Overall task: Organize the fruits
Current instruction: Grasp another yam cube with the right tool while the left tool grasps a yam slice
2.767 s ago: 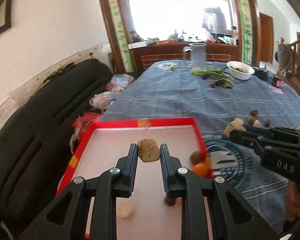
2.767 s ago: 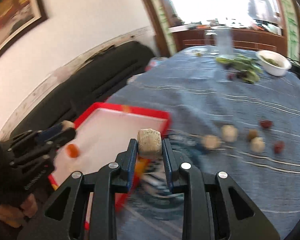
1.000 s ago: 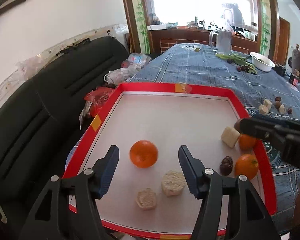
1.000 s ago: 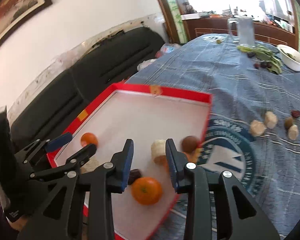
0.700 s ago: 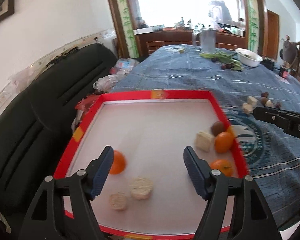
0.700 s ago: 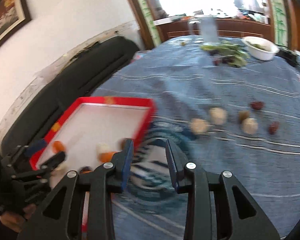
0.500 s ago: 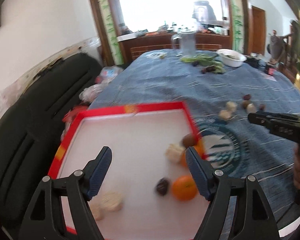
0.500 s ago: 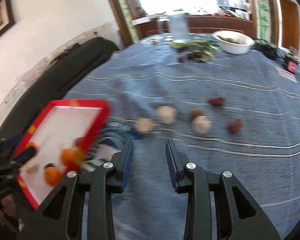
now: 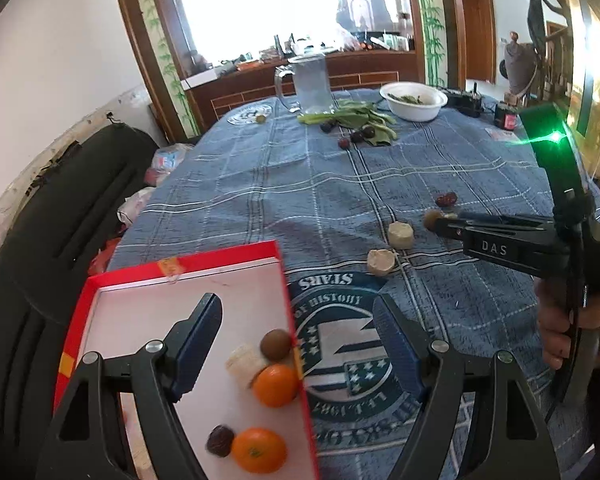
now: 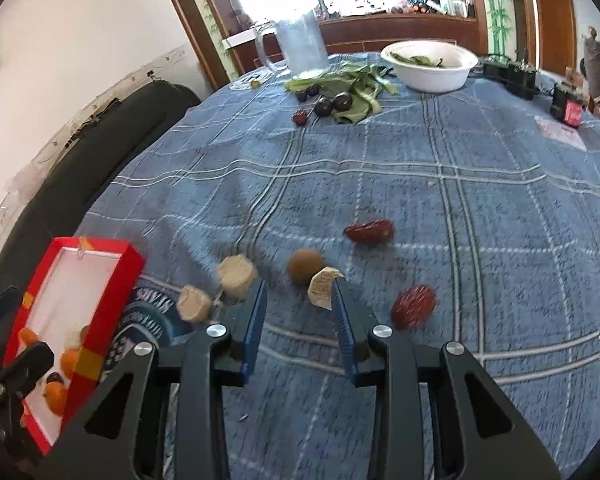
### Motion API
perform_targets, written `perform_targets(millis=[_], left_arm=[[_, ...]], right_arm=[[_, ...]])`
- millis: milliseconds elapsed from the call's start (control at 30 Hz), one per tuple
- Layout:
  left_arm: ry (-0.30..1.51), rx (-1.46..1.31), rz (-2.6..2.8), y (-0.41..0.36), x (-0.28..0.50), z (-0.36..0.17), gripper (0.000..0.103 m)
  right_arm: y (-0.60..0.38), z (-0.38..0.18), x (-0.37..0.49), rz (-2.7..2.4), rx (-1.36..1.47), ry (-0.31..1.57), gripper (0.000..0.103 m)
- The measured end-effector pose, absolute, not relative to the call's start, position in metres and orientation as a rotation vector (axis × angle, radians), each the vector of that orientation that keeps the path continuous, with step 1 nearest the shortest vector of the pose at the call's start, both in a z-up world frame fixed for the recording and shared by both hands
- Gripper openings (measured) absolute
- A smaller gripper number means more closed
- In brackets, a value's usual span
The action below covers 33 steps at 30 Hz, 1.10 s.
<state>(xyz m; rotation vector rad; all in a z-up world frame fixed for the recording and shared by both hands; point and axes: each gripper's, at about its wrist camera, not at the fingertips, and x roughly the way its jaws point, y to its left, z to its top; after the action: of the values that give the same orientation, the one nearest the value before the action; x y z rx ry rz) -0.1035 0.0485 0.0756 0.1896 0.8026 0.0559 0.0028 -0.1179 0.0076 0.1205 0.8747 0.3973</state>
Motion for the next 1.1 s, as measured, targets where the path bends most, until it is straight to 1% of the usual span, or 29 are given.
perform_targets(millis=[167, 233, 367, 500, 733, 867, 933, 1000, 1033, 1100], left_arm=[[0.849, 0.208, 0.052, 0.034, -0.08, 0.062, 0.078], [0.863, 0.206, 0.048, 0.03, -0.073, 0.059, 0.078], [0.892, 0.214, 0.042, 0.02, -0.059, 0.051, 0.078], [0.924, 0.211, 0.036, 0.015, -0.047, 0.043, 0.078], [0.965, 0.194, 0.013, 0.009, -0.033, 0.032, 0.078], [0.98, 0.176, -0.003, 0.007, -0.026, 0.027, 0.077], [0.987, 0.167, -0.009, 0.007, -0.023, 0.023, 0.07], [1.003, 0.154, -0.021, 0.008, -0.021, 0.02, 0.055], [1.016, 0.143, -0.035, 0.008, -0.019, 0.016, 0.051], [1.01, 0.13, -0.047, 0.009, -0.019, 0.016, 0.049]], right_arm=[[-0.122, 0.004, 0.009, 0.352, 0.079, 0.871, 0.035], [-0.126, 0.0, 0.015, 0.353, 0.088, 0.89, 0.032], [-0.129, -0.001, 0.02, 0.366, 0.101, 0.894, 0.032], [-0.13, -0.003, 0.023, 0.345, 0.09, 0.914, 0.017], [-0.141, 0.005, 0.02, 0.367, 0.158, 0.907, 0.017], [-0.162, 0.013, 0.022, 0.38, 0.286, 0.897, 0.017], [-0.172, 0.015, 0.023, 0.364, 0.33, 0.886, 0.017], [-0.177, 0.016, 0.024, 0.368, 0.363, 0.887, 0.017], [-0.178, 0.016, 0.024, 0.374, 0.373, 0.89, 0.017], [-0.179, 0.016, 0.025, 0.394, 0.401, 0.898, 0.017]])
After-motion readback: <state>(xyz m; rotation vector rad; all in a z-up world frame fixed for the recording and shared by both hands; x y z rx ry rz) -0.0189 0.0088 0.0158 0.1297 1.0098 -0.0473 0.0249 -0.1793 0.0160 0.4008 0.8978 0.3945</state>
